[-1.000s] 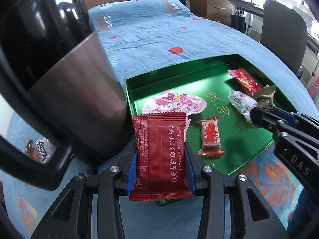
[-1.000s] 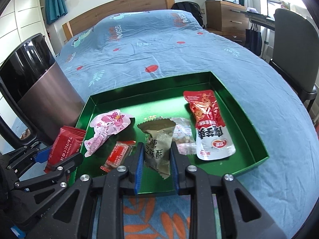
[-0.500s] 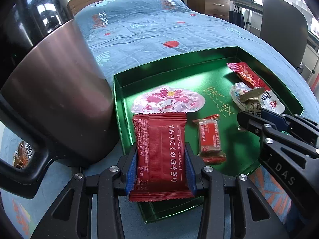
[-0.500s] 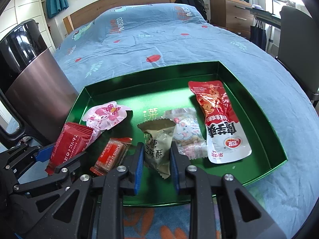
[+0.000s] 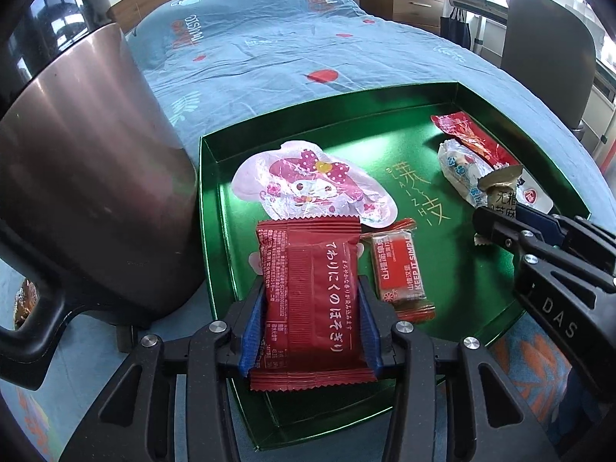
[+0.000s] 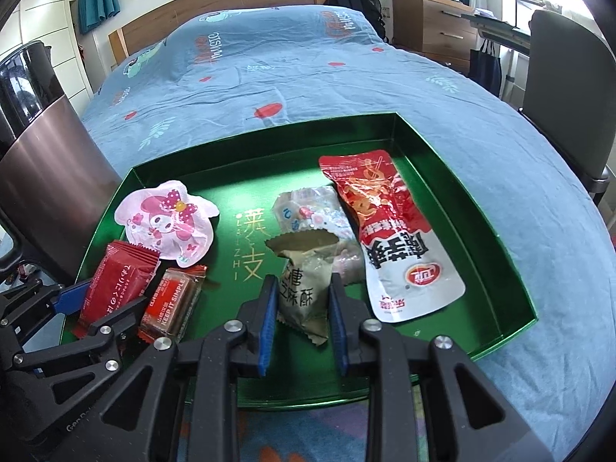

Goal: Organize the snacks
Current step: 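Lower both packets into the tray and open both grippers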

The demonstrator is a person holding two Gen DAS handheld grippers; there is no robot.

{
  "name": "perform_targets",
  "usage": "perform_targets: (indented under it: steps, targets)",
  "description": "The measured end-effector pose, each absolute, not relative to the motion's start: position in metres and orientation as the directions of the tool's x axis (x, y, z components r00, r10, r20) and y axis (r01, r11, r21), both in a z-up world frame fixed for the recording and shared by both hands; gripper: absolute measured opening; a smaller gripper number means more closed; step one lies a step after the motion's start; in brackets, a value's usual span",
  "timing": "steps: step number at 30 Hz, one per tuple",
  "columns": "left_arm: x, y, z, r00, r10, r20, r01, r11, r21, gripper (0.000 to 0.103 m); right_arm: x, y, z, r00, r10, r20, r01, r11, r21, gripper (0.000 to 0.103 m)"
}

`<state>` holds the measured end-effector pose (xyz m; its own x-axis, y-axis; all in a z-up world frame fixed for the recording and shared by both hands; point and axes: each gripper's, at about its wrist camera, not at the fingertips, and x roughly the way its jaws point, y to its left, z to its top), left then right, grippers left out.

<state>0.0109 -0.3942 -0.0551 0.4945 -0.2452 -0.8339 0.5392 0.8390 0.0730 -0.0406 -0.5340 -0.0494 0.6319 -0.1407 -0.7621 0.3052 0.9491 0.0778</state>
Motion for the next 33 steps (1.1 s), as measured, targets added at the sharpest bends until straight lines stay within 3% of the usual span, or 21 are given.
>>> perform_targets:
  steps: [33]
  targets:
    - [-0.011,-0.380,-0.021,0.536,-0.268,-0.800,0.528,0.846,0.071,0.047,-0.061,-0.520,-0.026,0.650,-0.152,-0.745,0.315,0.945,0.082,0.103]
